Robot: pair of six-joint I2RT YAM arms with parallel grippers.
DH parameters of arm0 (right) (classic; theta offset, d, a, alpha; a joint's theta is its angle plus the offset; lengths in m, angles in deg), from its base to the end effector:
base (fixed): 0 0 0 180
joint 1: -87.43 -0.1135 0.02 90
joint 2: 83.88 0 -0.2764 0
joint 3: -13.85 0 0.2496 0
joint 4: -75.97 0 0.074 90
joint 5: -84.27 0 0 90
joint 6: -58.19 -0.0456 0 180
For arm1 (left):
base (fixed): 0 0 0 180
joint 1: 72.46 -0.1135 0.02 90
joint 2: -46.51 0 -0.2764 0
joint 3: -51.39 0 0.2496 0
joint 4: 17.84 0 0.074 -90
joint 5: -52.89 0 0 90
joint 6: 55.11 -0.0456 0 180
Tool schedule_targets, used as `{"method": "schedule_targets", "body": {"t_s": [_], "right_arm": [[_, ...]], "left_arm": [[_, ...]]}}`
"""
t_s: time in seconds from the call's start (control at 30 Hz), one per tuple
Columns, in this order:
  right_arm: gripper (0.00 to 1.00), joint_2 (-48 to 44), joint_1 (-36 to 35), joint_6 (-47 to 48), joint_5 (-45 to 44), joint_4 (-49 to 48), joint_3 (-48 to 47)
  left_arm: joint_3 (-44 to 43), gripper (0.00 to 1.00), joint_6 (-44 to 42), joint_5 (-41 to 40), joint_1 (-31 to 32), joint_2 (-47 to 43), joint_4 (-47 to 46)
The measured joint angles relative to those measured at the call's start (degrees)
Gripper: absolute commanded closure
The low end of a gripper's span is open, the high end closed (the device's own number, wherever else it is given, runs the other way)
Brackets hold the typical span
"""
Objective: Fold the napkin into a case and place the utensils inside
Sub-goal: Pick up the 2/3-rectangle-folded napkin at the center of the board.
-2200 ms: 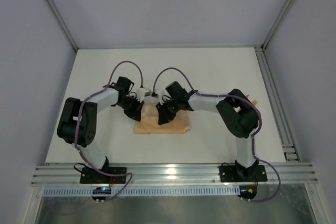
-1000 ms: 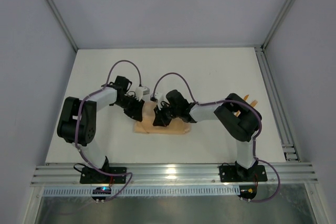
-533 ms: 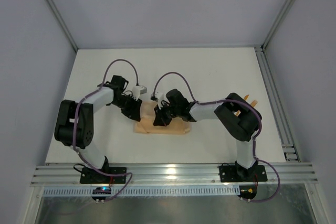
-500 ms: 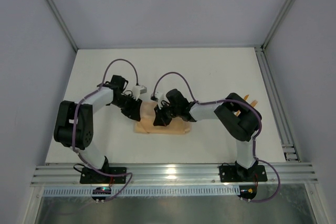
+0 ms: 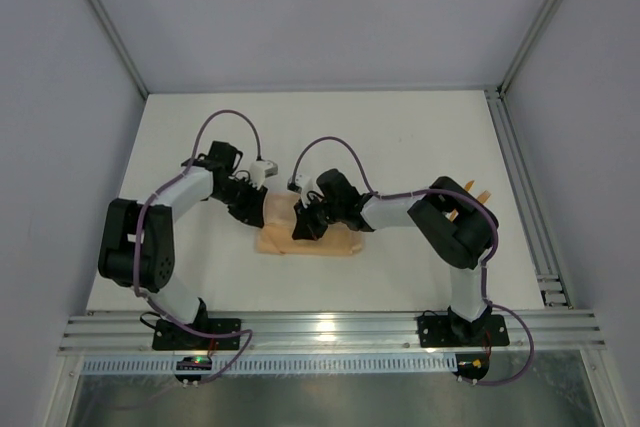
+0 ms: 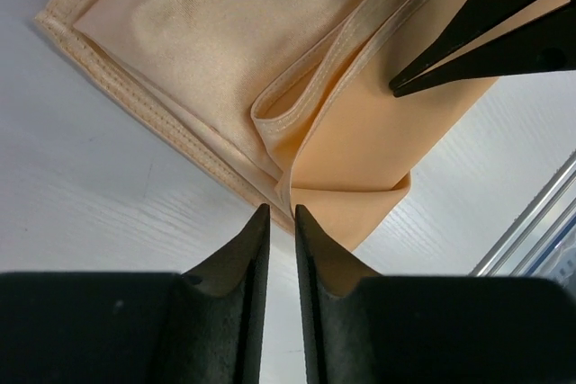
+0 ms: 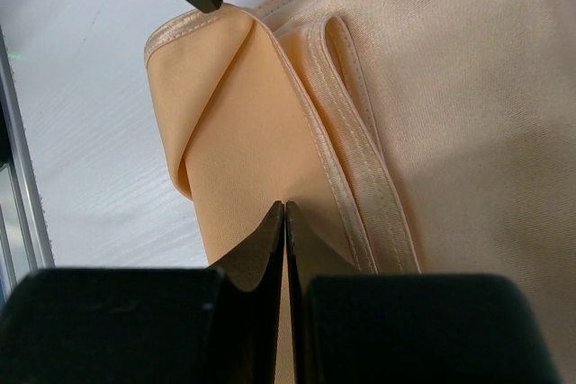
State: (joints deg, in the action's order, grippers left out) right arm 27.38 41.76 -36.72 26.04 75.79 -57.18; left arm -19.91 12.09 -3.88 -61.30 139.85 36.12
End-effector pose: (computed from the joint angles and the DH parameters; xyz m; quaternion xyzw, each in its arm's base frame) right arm 0.2603 0.3008 0.1373 -0.4120 0.7771 0.3978 0.2612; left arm 0.2842 -0.0815 0.1870 0.3111 0.8995 -0.2705 0.1450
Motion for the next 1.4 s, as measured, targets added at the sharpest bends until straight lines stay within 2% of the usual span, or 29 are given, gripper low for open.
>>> {"method": "schedule_targets", "body": {"t_s": [0.03,0.07,0.3,0.43,0.97,1.1,1.13,1.33,1.4], "right_arm": [[0.94,0.00,0.00,0.00,0.02,0.00,0.00],[0.94,0.00,0.00,0.00,0.04,0.00,0.00],[0.94,0.48,0.15,0.00,0.55,0.33,-0.57],[0.94,0.61,0.31,0.00,0.85,0.57,-0.81],[0.92,1.29,0.90,1.55,2.05,3.39,-2.71],[0.84,1.14,0.90,2.16,2.51,3.96,-2.91],[0.75,0.92,0.90,2.27,2.56,4.24,-2.91],[0.49,-4.04,1.66,3.30,2.40,9.09,-3.82],[0.48,-5.81,3.06,3.23,2.67,10.38,-5.64]], "left_arm": [[0.00,0.87,0.11,-0.26,0.04,0.22,-0.09],[0.00,0.88,0.13,-0.33,0.09,0.55,-0.26],[-0.09,0.88,-0.02,0.26,0.13,3.34,-0.09],[-0.09,1.00,-0.17,0.35,0.13,3.80,0.09],[-0.09,1.00,5.46,-0.13,0.13,6.86,-5.97],[-0.07,1.00,6.99,-0.37,0.13,7.39,-6.71],[-0.07,1.00,7.30,-0.46,0.13,7.39,-6.86],[-0.07,1.00,7.80,-0.70,0.22,7.39,-7.26],[-0.07,1.00,7.87,-0.76,0.24,7.39,-7.26]]}}
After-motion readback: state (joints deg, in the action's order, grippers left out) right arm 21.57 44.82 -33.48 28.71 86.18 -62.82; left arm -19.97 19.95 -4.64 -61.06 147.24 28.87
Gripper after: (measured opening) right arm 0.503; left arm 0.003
